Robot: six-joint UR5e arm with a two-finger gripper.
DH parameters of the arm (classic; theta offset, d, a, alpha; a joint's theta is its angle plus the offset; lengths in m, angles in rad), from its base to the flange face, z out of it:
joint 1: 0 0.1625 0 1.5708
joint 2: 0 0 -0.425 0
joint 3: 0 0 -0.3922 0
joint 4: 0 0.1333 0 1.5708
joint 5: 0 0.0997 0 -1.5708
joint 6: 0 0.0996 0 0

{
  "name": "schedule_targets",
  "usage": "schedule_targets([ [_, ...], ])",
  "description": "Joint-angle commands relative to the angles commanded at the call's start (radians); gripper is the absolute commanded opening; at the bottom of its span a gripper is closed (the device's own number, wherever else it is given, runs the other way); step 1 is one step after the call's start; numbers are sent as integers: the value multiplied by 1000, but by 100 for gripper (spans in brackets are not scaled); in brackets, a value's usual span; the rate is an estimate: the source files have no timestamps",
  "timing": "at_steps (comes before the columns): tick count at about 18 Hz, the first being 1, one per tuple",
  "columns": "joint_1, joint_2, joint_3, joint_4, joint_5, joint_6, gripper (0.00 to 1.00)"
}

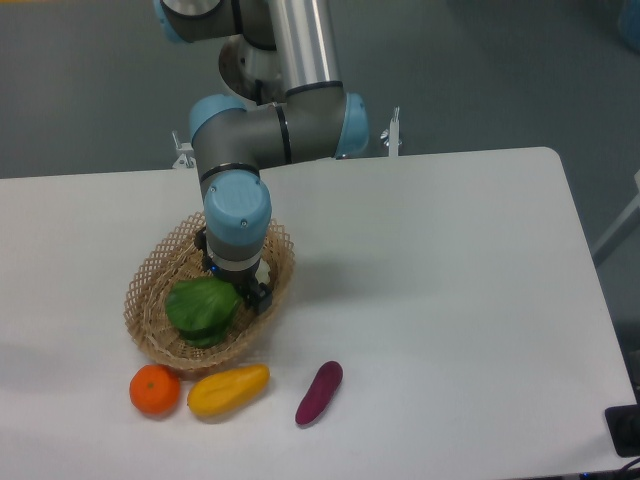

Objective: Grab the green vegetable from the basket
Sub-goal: 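Lower the gripper onto the bok choy stem and close it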

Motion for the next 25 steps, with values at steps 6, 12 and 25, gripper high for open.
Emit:
schedule_targets([
  [6, -12, -8, -49, 80, 5, 2, 100],
  [12, -21, -8, -68, 106, 8, 3, 82],
  [25, -14, 47, -51, 86, 23, 14, 25],
])
